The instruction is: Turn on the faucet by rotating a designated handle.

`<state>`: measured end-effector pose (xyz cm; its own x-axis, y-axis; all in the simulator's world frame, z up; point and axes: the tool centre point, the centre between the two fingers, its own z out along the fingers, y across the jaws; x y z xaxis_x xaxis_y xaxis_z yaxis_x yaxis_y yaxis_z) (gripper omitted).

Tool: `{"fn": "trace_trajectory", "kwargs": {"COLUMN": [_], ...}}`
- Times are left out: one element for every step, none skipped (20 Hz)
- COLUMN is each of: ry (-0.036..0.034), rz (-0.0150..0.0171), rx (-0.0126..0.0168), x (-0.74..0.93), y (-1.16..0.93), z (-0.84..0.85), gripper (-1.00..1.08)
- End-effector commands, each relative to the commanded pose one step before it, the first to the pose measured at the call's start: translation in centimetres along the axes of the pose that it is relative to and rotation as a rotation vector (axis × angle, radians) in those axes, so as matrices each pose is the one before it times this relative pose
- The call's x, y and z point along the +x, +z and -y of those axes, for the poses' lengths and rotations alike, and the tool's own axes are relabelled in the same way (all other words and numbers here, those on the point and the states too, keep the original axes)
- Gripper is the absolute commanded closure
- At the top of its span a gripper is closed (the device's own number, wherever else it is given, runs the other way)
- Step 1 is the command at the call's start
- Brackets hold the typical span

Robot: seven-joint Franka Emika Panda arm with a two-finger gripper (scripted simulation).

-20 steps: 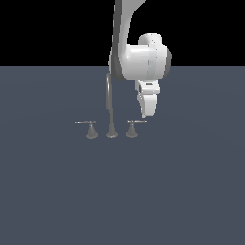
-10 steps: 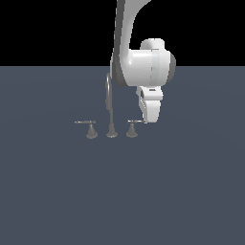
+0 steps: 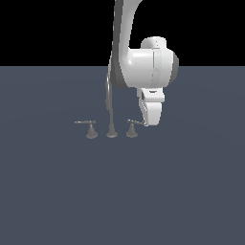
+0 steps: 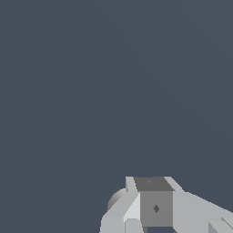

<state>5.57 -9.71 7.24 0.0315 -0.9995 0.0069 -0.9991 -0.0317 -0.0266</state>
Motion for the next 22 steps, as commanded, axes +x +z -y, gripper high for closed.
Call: {"fn": "trace_trajectory", "kwargs": {"ry": [-0.01248,0.00019,0.00016,0.00018,0.00018,0.00018,0.00000,0.01889,-0.00158,-0.00158,-0.00163,-0.00163,-0.00163,-0.00172,-0.00163,-0.00168,-0.00173,-0.00168,-0.00178,0.00000,0.03660,-0.00395], "rz": [0.00763,-0.00010,-0.00008,-0.00010,-0.00010,-0.00010,0.00000,-0.00959,0.00079,0.00079,0.00082,0.00082,0.00082,0.00087,0.00082,0.00085,0.00087,0.00085,0.00091,0.00000,-0.01843,0.00198], "rx": [-0.02108,-0.00095,-0.00083,-0.00095,-0.00095,-0.00096,0.00000,0.00889,-0.00084,-0.00084,-0.00086,-0.00086,-0.00086,-0.00090,-0.00085,-0.00087,-0.00089,-0.00086,-0.00089,0.00000,0.00769,-0.00086], "x": [-1.184,-0.055,-0.057,-0.055,-0.056,-0.056,0.000,1.463,-0.469,-0.472,-0.478,-0.482,-0.485,-0.494,-0.492,-0.499,-0.505,-0.507,-0.518,0.000,2.971,-0.768], "y": [0.533,0.023,0.015,0.023,0.022,0.022,0.000,-0.273,0.022,0.021,0.023,0.022,0.022,0.025,0.021,0.022,0.023,0.021,0.023,0.000,-0.302,0.026], "z": [-1.387,-0.312,-0.315,-0.316,-0.317,-0.318,0.000,0.499,-0.221,-0.223,-0.224,-0.226,-0.228,-0.228,-0.231,-0.232,-0.233,-0.235,-0.234,0.000,0.391,0.114], "gripper": [1.08,1.08,1.08,1.08,1.08,1.08,1.08,1.08,1.08,1.08,1.08,1.08,1.08,1.08,1.08,1.08,1.08,1.08,1.08,1.08,1.08,1.08]}}
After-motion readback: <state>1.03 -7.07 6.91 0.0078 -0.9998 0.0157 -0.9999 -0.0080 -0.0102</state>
